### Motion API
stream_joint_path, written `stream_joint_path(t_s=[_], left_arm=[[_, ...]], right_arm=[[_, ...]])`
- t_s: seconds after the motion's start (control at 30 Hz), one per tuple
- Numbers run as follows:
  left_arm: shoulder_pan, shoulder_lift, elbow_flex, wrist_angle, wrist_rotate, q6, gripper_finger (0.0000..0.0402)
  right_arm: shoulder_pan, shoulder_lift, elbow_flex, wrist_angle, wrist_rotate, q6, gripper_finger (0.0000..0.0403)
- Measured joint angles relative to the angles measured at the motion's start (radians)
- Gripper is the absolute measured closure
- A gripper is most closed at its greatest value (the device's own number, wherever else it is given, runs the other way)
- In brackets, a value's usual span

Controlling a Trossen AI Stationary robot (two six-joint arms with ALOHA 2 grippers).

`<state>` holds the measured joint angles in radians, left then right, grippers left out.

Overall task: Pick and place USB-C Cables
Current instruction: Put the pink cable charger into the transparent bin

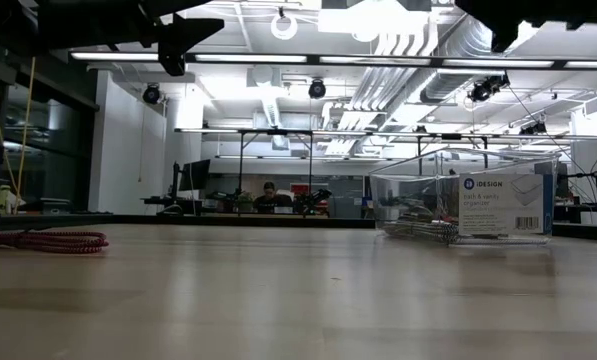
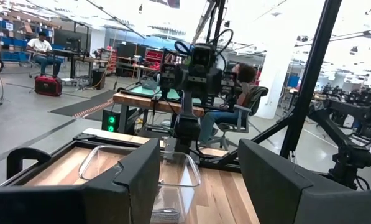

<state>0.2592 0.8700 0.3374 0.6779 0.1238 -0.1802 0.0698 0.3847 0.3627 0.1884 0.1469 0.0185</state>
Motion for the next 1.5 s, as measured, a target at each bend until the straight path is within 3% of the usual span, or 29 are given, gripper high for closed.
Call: stream_joint_path(t_s=[0.17,0.3,1.5], left_arm=[[0.000,0.000,0.000,-0.001,0.000,0.000,0.0204],[0.000,0.000,0.000,-0.001,0.000,0.000,0.0204],[0.000,0.000,0.000,-0.008,0.000,0.000,0.0204]], right_arm=[[0.001,0.043,-0.134,0.271,-0.026,-0.049,0.0217],[0.001,0.064,-0.175,0.357,-0.015,-0.084,0.0217],[0.001,0.066,-0.176,0.363,0.019,-0.071,0.0217]])
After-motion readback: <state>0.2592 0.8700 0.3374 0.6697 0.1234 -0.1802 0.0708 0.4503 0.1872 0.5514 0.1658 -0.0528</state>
